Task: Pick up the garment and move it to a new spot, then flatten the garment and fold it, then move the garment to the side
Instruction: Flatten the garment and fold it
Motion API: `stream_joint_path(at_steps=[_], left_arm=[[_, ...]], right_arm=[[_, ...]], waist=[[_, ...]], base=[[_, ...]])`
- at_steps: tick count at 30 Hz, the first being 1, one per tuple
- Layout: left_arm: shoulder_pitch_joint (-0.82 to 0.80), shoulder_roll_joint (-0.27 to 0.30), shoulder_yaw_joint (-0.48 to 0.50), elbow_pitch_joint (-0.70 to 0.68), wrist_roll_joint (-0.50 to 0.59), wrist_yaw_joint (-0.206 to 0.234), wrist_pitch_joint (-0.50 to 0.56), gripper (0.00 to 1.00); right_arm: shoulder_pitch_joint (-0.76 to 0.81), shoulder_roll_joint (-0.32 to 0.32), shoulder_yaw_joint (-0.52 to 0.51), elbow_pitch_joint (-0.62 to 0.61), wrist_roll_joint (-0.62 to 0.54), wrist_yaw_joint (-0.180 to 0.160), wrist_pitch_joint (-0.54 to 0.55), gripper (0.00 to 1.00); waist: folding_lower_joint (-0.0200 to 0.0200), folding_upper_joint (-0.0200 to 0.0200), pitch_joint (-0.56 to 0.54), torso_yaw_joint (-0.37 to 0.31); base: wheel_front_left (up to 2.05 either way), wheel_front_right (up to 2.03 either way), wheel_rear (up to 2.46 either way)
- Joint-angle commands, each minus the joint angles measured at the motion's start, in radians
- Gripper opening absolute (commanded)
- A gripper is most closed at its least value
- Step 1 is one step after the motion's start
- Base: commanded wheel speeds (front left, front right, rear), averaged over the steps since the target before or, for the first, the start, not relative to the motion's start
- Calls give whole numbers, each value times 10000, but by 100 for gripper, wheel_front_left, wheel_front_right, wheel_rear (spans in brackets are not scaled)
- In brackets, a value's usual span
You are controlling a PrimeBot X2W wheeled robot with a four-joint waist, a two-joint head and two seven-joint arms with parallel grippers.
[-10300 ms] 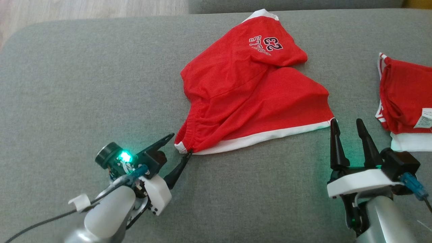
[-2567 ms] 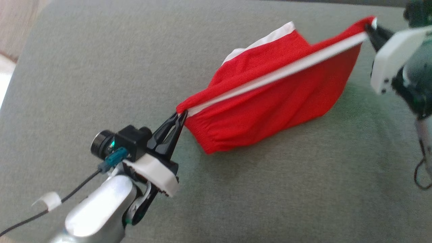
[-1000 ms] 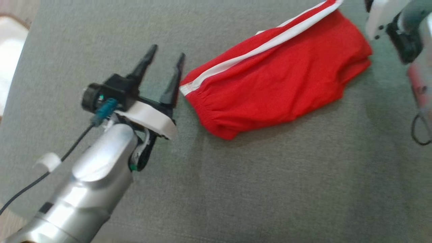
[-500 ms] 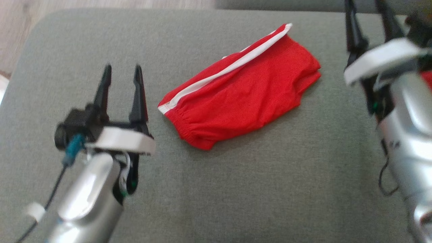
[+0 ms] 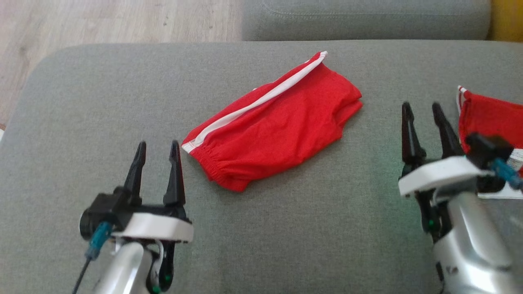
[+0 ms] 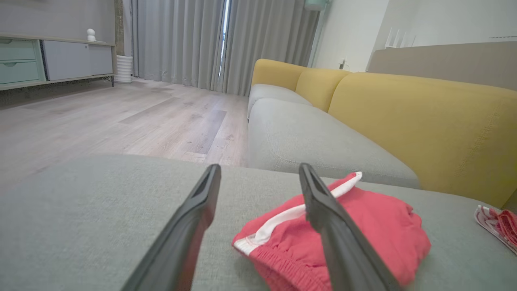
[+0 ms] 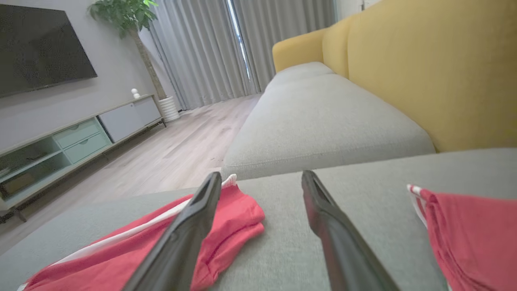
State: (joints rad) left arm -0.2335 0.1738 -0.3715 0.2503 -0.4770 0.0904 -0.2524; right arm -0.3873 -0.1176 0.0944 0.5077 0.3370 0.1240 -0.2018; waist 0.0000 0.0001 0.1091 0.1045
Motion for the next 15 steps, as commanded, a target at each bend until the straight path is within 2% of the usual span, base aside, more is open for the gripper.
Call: stream_joint_path(at_steps=[1, 7, 15], left_arm=[[-44, -32, 603, -208, 262, -139, -92, 100], [477, -550, 1220, -114, 801, -486, -93, 100], [595, -894, 1633, -44, 1380, -971, -93, 100]], right_arm=[[178, 263, -13, -583, -87, 67, 56, 100], [1048, 577, -423, -1146, -211, 67, 287, 100], [1245, 667, -603, -1561, -265, 67, 519, 100]], waist=[[0, -1, -72, -10], [0, -1, -161, 3], [0, -1, 22, 124]], base=[[0, 0, 0], [0, 0, 0], [0, 0, 0]])
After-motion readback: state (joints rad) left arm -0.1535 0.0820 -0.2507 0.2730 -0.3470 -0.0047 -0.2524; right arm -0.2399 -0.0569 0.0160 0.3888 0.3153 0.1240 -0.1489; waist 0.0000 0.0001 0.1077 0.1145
